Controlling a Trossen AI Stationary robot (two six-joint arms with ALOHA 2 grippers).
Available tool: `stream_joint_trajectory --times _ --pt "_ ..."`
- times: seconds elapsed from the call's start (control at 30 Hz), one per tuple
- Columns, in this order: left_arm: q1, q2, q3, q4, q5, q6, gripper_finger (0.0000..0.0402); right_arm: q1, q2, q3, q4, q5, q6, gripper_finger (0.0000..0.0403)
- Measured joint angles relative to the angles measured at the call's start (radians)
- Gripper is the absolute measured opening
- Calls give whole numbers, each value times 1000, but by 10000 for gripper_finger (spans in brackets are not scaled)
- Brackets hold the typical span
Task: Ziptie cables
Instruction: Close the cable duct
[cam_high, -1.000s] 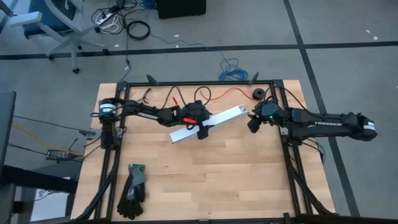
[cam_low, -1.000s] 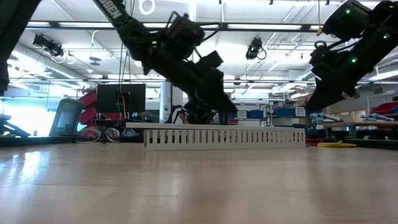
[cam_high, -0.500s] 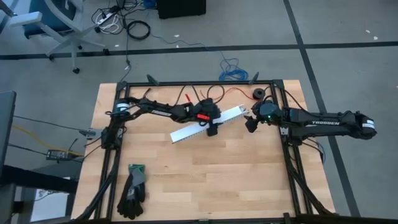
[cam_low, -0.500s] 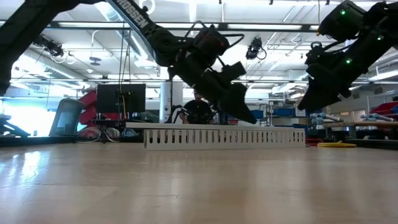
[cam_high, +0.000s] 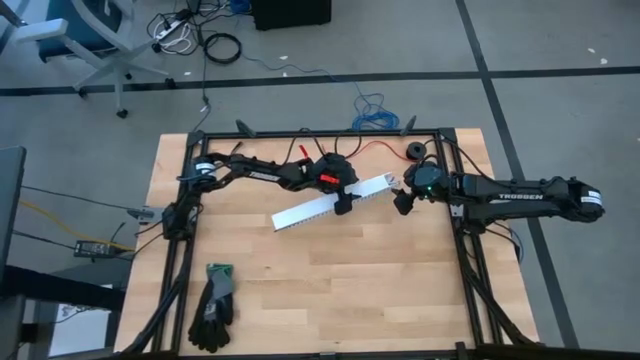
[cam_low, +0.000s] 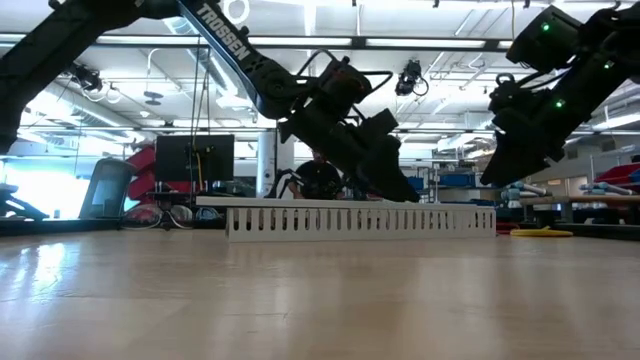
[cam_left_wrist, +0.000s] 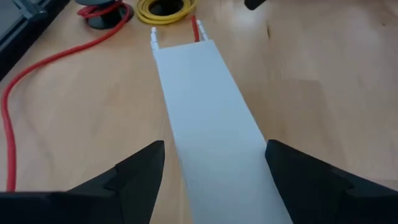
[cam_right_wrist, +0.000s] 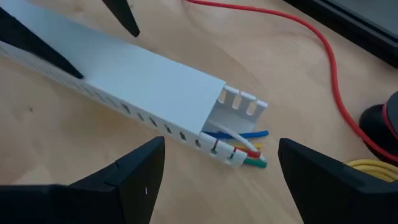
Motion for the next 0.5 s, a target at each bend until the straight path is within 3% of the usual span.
stream_joint_trajectory --times 0.5 --pt "-19 0 3 -39 51 -20 294 0 3 0 -1 -2 0 299"
